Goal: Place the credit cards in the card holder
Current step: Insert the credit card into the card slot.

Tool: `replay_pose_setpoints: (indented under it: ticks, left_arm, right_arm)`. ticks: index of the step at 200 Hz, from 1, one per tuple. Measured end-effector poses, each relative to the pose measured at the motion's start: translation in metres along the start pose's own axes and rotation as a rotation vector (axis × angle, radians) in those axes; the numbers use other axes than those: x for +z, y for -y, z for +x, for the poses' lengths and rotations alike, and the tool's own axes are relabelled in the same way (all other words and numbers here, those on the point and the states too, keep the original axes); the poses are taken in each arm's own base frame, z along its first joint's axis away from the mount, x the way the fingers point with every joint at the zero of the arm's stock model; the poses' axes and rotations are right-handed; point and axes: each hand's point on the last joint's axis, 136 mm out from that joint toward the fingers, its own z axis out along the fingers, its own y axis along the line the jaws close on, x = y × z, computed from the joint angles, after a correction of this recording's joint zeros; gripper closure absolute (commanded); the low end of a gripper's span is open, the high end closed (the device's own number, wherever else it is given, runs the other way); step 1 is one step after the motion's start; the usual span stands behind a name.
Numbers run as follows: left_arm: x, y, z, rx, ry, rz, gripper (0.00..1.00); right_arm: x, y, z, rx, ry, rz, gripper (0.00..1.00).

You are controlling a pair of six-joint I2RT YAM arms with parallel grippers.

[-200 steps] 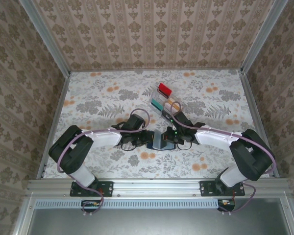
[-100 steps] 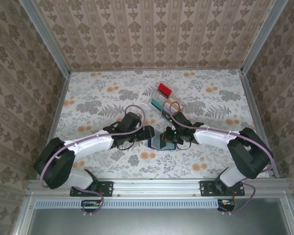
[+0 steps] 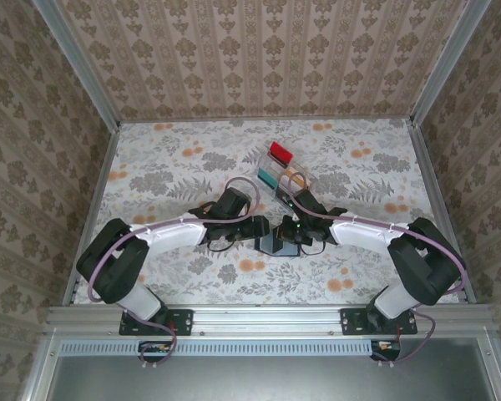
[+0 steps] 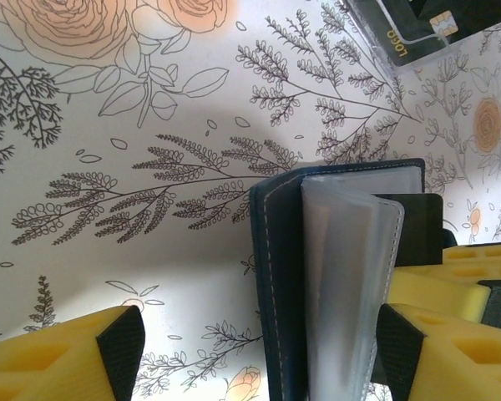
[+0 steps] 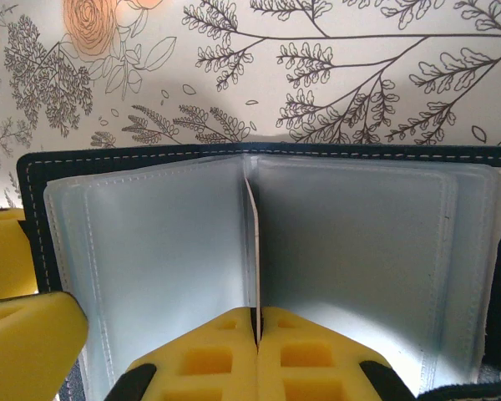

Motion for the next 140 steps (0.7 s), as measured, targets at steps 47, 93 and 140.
replay_pose_setpoints:
  ticks: [47,93,140]
  left_arm:
    - [-0.022,0.016,-0.010,0.024,0.074,0.069,0.19]
    - [-0.004,0.014,0.000,0.038,0.009,0.074,0.30]
    - [0.007,0.002,0.009,0.027,-0.034,0.023,0.72]
  right_arm:
    - [0.002,-0.002,-0.002,-0.006,-0.003,0.003,1.00]
    - [0.004,-0.003,-0.004,-0.006,-0.003,0.003,1.00]
    - [0.004,-0.003,-0.004,-0.006,-0.003,0.004,1.00]
